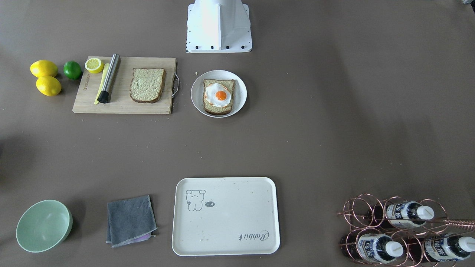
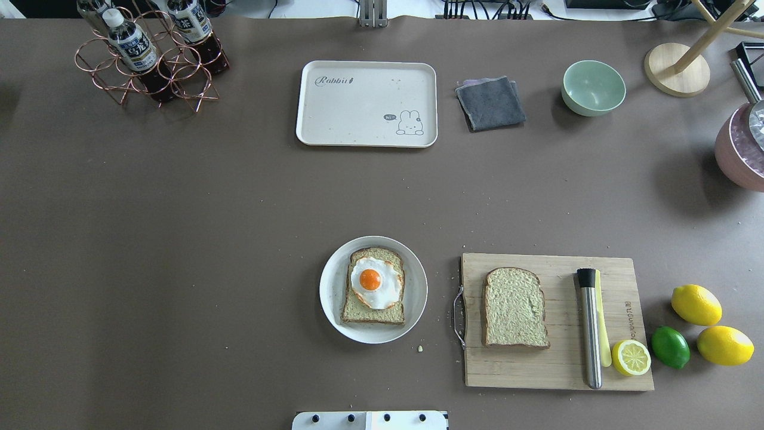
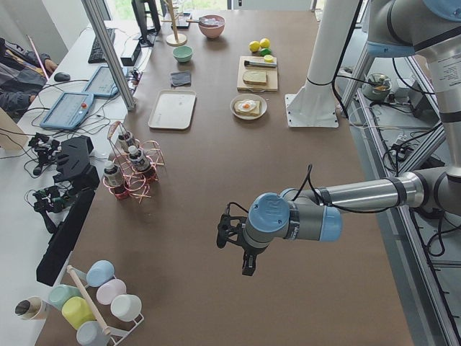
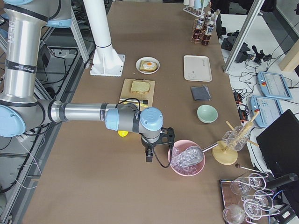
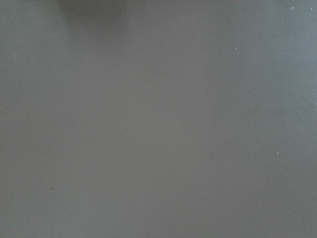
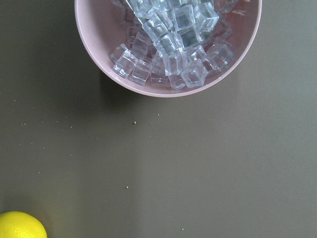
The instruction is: Make sandwich and place on tray
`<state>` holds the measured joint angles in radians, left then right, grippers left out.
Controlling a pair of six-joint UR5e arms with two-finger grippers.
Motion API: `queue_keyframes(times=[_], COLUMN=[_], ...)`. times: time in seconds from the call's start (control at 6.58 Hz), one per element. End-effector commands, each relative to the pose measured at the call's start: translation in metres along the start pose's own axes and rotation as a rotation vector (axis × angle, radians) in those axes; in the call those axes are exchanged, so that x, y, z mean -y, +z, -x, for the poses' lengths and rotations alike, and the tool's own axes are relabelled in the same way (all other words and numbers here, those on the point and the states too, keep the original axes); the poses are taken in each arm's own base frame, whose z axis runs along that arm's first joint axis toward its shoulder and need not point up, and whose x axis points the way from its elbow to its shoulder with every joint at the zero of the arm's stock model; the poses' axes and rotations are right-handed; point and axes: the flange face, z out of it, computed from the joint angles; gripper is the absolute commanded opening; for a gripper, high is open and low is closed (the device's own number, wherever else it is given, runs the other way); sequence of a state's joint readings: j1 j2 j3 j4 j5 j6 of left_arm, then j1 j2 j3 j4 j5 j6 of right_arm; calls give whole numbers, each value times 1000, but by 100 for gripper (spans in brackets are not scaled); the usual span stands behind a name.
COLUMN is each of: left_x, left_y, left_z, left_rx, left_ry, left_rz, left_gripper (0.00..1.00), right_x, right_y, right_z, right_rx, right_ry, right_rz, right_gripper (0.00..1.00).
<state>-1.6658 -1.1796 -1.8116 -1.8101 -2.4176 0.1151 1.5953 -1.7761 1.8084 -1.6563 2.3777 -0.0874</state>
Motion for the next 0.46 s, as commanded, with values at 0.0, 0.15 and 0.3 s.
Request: queue_keyframes(times=[0.0, 0.15, 0.3], left_x=[0, 0, 0], left_y=[0, 0, 0], left_z=[0, 0, 0], left_rx=[0, 0, 0], left_ry=[0, 0, 1], left_rz=[0, 0, 1], left_gripper=[98, 98, 98], right_x=[1, 1, 2], right_y=[0, -1, -1], right_z=[0, 1, 1], right_rx=[0, 0, 0], right_ry=[0, -2, -4], right_rz=[0, -2, -4], right_gripper=[100, 100, 100])
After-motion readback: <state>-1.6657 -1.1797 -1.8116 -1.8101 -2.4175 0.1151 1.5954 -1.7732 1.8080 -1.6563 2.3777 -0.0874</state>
